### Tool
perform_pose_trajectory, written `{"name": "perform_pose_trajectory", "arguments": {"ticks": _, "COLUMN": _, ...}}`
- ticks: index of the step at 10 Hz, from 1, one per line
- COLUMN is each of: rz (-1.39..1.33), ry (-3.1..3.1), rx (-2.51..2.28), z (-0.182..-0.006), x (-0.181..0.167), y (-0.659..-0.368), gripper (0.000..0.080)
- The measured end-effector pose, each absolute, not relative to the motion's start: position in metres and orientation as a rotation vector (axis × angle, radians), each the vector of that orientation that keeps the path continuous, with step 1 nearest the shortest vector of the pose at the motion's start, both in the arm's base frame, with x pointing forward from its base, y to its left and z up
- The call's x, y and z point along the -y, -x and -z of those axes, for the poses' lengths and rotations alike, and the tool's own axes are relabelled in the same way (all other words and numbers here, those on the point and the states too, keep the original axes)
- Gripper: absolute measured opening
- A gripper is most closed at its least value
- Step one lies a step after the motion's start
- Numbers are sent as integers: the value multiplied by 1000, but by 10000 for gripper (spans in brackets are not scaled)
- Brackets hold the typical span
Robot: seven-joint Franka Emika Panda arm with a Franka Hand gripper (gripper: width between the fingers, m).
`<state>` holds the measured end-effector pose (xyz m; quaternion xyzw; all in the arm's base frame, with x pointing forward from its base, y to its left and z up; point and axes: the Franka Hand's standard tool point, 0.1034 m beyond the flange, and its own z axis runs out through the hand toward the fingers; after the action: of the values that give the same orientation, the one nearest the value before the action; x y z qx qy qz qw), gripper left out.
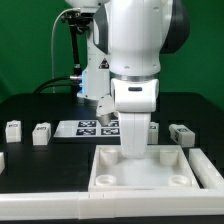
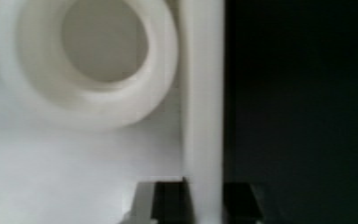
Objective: Assemble one leg
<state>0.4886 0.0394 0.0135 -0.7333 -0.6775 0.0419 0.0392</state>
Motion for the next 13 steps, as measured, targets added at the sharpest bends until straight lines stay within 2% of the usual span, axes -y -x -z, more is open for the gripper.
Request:
{"name": "perform_pose_trajectory", "arguments": {"ticks": 7, "rz": -116, "ry": 2219, "rx": 2117, "z": -12, "x": -40, "y": -488, "gripper": 70}}
{"name": "perform_pose_trajectory", "arguments": {"ticks": 9, "rz": -122, "ry": 2154, "rx": 2193, "z": -12, "x": -60, "y": -489, "gripper": 70}}
{"name": "perform_pose_trajectory", "arguments": {"ticks": 12, "rz": -139, "ry": 2164, "rx": 2195, "z": -12, "x": -59, "y": -492, "gripper": 70}}
{"name": "perform_pose_trajectory", "arguments": {"ticks": 13, "rz": -139, "ry": 2164, "rx": 2195, "z": -12, "x": -58, "y": -492, "gripper": 254}}
